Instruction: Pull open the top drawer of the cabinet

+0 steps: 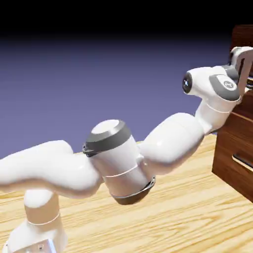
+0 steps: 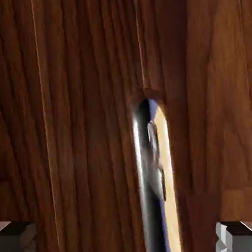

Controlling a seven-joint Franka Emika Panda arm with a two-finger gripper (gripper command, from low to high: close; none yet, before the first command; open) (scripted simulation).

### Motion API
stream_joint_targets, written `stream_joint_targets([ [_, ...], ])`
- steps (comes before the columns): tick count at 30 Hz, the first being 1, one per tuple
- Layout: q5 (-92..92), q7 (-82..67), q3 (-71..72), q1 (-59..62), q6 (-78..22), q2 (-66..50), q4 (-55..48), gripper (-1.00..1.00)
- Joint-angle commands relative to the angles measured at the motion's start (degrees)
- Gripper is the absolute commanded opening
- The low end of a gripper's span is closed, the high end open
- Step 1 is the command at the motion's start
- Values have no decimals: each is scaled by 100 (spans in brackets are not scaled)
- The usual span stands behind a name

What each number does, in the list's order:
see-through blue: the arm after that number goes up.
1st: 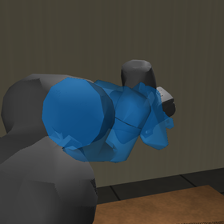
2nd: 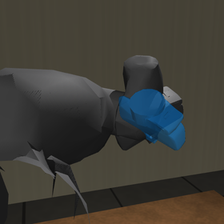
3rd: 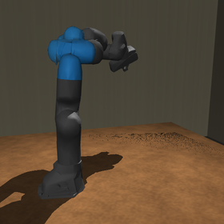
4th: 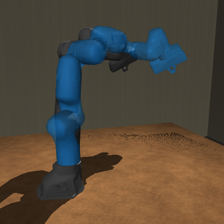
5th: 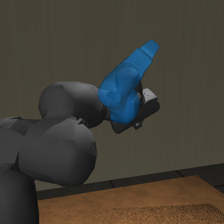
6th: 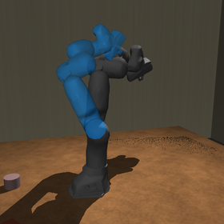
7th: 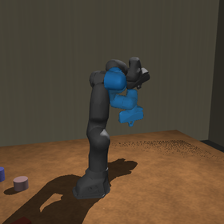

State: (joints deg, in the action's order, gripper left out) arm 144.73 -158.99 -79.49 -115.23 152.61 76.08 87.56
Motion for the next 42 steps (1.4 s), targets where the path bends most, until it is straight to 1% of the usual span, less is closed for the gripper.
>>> stream_joint_targets([
  [1,-45,-94,-28,-146,57,18,-207,0],
  [8,-334,-702,-211,-1085,427,131,-1542,0],
  [9,-334,-702,-211,-1085,427,131,-1542,-100],
  [10,-334,-702,-211,-1085,427,131,-1542,-100],
  [26,216,-699,929,854,-1043,1167,1780,-100],
  [42,-449,-355,1632,3527,-1731,1596,5099,-100],
])
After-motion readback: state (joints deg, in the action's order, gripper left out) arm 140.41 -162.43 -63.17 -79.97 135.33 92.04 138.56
